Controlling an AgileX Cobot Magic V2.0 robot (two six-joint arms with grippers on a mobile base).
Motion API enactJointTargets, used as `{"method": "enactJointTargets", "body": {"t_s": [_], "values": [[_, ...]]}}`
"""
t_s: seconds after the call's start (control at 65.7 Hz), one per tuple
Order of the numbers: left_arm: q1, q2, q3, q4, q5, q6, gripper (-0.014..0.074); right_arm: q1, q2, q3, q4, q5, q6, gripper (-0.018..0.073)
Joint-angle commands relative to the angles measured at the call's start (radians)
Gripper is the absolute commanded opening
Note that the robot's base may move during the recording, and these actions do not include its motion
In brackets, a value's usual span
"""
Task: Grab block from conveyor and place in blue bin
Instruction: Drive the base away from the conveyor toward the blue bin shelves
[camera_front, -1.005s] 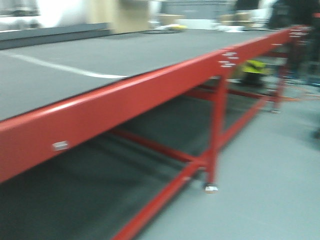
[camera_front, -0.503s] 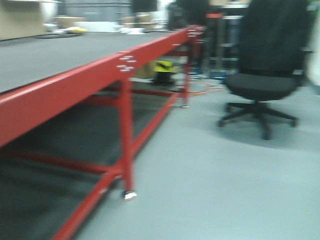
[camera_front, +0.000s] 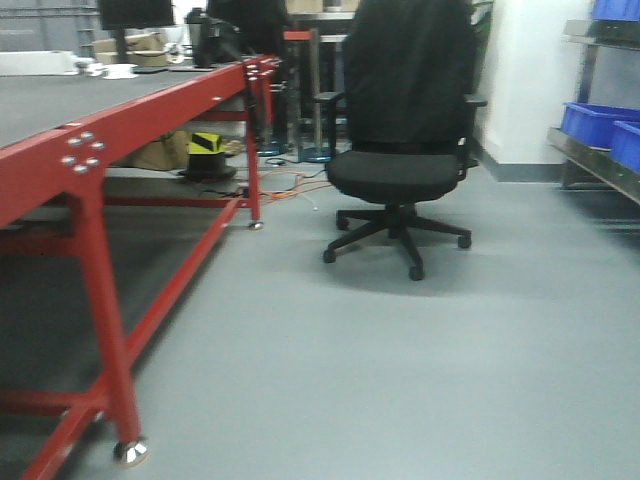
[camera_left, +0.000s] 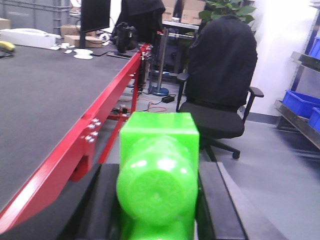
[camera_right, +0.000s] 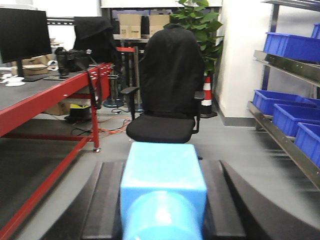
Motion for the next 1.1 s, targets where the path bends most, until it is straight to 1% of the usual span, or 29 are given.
{"method": "enactJointTargets", "body": {"t_s": [0.0, 1.081], "values": [[-0.008, -0.004, 0.001, -0.004, -0.026, 0.000, -0.0111, 0.003, -0.003, 0.002, -0.004, -0.014, -0.004, -0.0167], [-0.008, -0.004, 0.001, -0.004, -0.026, 0.000, -0.0111, 0.003, -0.003, 0.002, -0.004, -0.014, -0.004, -0.0167]]}}
